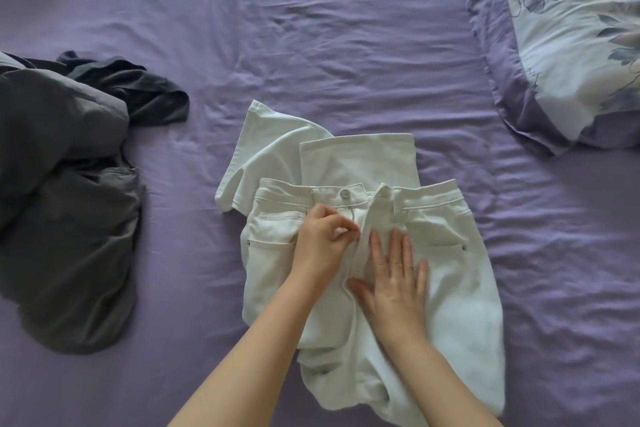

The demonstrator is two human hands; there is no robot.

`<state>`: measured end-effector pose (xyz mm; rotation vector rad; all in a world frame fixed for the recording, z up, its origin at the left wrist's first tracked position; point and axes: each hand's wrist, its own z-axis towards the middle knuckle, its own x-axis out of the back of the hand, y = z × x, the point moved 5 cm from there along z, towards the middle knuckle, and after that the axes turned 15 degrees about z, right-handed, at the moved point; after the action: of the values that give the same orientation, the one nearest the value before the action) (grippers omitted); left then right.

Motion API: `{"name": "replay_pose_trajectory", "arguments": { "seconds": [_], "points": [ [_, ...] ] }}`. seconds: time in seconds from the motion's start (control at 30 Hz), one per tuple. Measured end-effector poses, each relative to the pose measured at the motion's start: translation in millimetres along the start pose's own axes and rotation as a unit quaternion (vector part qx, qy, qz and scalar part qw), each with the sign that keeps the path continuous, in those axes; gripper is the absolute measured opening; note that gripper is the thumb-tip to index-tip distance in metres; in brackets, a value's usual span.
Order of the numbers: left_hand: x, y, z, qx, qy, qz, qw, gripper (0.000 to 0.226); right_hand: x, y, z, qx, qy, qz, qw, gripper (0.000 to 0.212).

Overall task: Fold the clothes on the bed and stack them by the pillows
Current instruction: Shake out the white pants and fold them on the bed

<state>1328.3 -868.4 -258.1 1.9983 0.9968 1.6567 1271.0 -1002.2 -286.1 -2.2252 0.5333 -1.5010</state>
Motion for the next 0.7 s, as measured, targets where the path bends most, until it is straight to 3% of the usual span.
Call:
{"name": "replay_pose_trajectory", "arguments": {
  "seconds": [0.1,0.27,0.37,0.47,0.6,0.7],
  "points": [
    [5,13,22,-0.016,0.024,0.009,1.0,0.008,2,-3,1,0.015,0.023,-0.024,0.999,0.092],
    [0,7,43,0.013,0.034,0.088,0.995,0.008,4,-3,2,0.009,0.022,-0.052,0.998,0.074],
    [-4,-3,49,0.052,0.037,0.111,0.992,0.008,1,-4,3,0.007,-0.001,-0.041,0.999,0.089],
    [-3,-6,58,0.041,0.006,0.184,0.982,0.019,9,-2,9,0.025,0.003,-0.031,0.999,0.088],
    [4,-12,75,0.019,-0.081,0.313,0.946,0.049,23,-10,28,0.128,-0.007,-0.061,0.99,0.073],
    [4,-9,83,-0.007,-0.137,0.347,0.928,0.041,13,-15,47,0.124,-0.075,-0.073,0.987,0.071]
  ]
}}
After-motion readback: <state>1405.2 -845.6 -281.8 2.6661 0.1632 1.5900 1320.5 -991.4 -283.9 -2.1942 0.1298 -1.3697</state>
